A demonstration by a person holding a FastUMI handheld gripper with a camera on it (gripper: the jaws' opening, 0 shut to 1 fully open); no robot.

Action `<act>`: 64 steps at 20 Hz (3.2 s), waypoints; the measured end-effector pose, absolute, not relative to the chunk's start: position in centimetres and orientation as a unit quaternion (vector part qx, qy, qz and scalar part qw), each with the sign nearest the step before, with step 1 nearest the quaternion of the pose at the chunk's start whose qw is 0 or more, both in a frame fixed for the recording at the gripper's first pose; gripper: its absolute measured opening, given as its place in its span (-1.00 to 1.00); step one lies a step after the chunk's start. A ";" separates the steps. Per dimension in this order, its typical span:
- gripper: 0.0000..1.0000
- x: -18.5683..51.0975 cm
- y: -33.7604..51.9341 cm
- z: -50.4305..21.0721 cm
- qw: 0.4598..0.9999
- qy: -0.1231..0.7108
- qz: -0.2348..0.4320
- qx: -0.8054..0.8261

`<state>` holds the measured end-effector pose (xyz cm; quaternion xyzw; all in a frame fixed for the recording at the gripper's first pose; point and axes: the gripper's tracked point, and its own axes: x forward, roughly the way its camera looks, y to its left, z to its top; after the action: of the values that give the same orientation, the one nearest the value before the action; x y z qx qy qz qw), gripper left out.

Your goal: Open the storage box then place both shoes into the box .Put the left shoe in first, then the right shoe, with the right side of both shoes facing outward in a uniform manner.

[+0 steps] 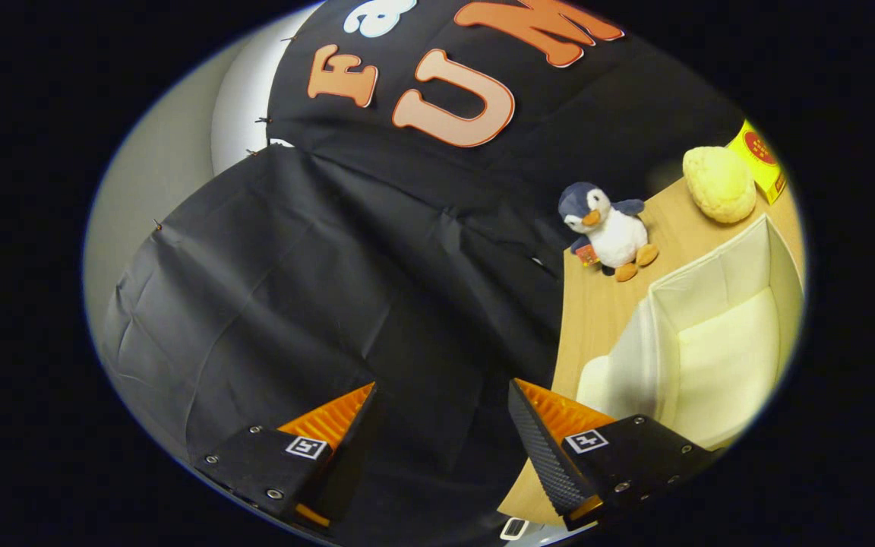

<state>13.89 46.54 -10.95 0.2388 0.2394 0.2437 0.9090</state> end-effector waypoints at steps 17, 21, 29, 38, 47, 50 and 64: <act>0.95 6.8 10.0 -12.8 0.972 0.179 -0.051 0.145; 0.96 4.9 1.8 -14.2 0.973 0.180 -0.125 0.074; 0.97 5.1 -6.2 -17.5 0.964 0.197 -0.173 -0.037; 0.87 7.4 -8.3 -21.8 0.951 0.251 -0.158 -0.084; 0.07 10.4 -8.4 -23.8 0.950 0.268 -0.142 -0.077; -0.65 10.8 -8.3 -24.6 0.947 0.281 -0.148 -0.054; -0.99 9.3 -4.4 -16.4 0.950 0.240 -0.196 -0.031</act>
<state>9.28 -4.37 -16.41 -0.0305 0.2396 -0.1963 0.9503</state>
